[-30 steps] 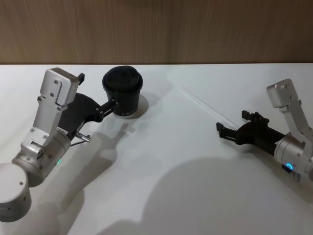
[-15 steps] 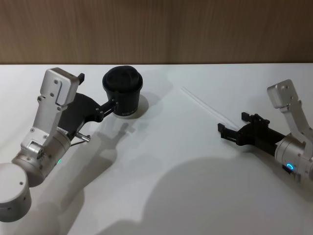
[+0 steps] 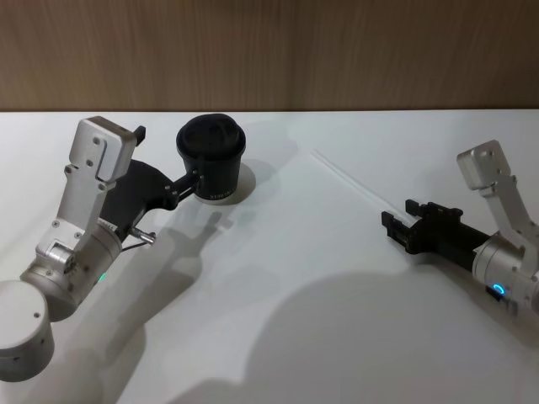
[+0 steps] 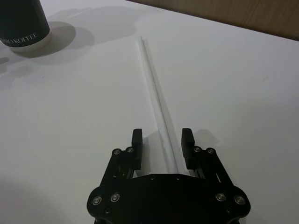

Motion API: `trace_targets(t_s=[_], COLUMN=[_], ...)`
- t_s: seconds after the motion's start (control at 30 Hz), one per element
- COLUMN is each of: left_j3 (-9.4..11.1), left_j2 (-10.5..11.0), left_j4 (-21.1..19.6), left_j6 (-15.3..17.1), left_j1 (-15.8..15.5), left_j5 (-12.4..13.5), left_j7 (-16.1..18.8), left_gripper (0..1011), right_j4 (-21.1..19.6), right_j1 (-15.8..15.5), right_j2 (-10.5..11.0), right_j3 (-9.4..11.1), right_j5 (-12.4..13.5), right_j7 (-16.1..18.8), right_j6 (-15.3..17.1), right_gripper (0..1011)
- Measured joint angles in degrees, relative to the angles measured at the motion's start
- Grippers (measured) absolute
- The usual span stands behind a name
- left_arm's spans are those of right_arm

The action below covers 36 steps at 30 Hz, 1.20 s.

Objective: Pick up the straw with one hand, pass it to the other hand, and insert it into the cup.

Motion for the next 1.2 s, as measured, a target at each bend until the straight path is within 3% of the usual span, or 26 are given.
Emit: trace_targets(t_s=[0.43,0.87,1.2], left_j3=[0.0,0.0,0.0], left_j2=[0.0,0.0,0.0], left_j4=[0.0,0.0,0.0], left_j6=[0.0,0.0,0.0], left_j1=[0.0,0.0,0.0], left_j5=[0.0,0.0,0.0], left_j7=[0.0,0.0,0.0], left_gripper=[1003,1003,1003], right_j4=[0.4,0.6,-0.8], right_j1=[0.1,0.0,-1.2], right_j2=[0.1,-0.1,-0.6], right_j3=[-0.5,-0.3,1.5], right_j5=[0.2,0.4,1.6], right_j7=[0.3,0.3,0.0], right_j6=[-0.1,-0.4,-4.7], right_gripper=[115,16,3])
